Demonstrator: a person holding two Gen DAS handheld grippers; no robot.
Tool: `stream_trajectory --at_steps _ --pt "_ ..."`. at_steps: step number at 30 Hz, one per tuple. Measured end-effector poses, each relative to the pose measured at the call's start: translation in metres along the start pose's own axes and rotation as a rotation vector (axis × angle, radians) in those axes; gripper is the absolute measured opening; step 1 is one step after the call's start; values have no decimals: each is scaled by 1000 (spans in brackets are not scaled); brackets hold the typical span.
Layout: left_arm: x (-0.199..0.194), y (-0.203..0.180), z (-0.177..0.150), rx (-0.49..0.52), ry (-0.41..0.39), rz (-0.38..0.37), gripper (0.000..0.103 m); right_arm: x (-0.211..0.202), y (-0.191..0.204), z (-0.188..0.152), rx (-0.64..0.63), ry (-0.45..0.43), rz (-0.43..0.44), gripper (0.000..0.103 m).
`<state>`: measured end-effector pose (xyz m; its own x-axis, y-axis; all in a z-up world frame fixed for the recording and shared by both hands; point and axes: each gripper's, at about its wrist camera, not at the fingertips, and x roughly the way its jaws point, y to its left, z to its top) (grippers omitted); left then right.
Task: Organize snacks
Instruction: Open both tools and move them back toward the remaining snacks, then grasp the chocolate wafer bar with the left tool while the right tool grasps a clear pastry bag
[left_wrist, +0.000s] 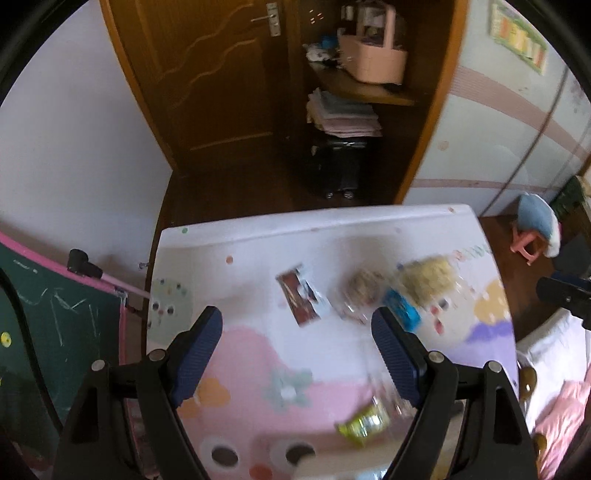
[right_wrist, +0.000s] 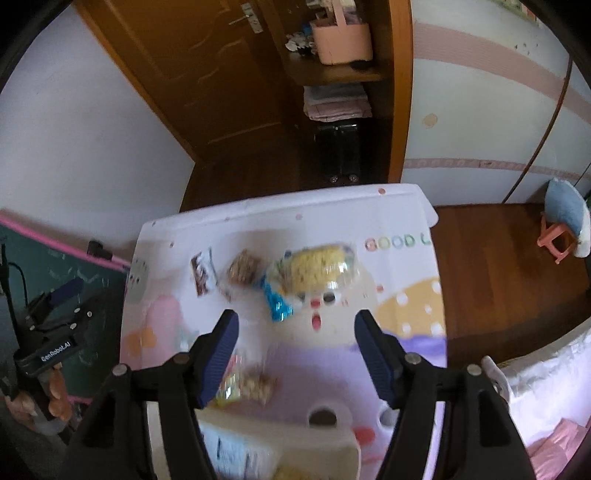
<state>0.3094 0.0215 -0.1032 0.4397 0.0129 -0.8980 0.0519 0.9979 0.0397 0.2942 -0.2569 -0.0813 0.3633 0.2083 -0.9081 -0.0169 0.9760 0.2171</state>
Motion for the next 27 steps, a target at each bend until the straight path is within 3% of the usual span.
stream_trajectory --at_steps 3,6,12,24,27 --pt "46 12 16 -57 62 -21 82 37 -5 22 13 8 -13 84" --pt "95 25 23 -139 131 -49 82 78 -8 33 20 57 -12 86" --pt "164 33 15 -213 216 -43 82 149 -18 36 43 145 -53 94" --pt "223 24 8 -281 258 -63 82 211 -10 34 -7 187 -134 102" --pt "232 20 6 -287 267 -55 75 218 -3 32 -28 184 -166 103"
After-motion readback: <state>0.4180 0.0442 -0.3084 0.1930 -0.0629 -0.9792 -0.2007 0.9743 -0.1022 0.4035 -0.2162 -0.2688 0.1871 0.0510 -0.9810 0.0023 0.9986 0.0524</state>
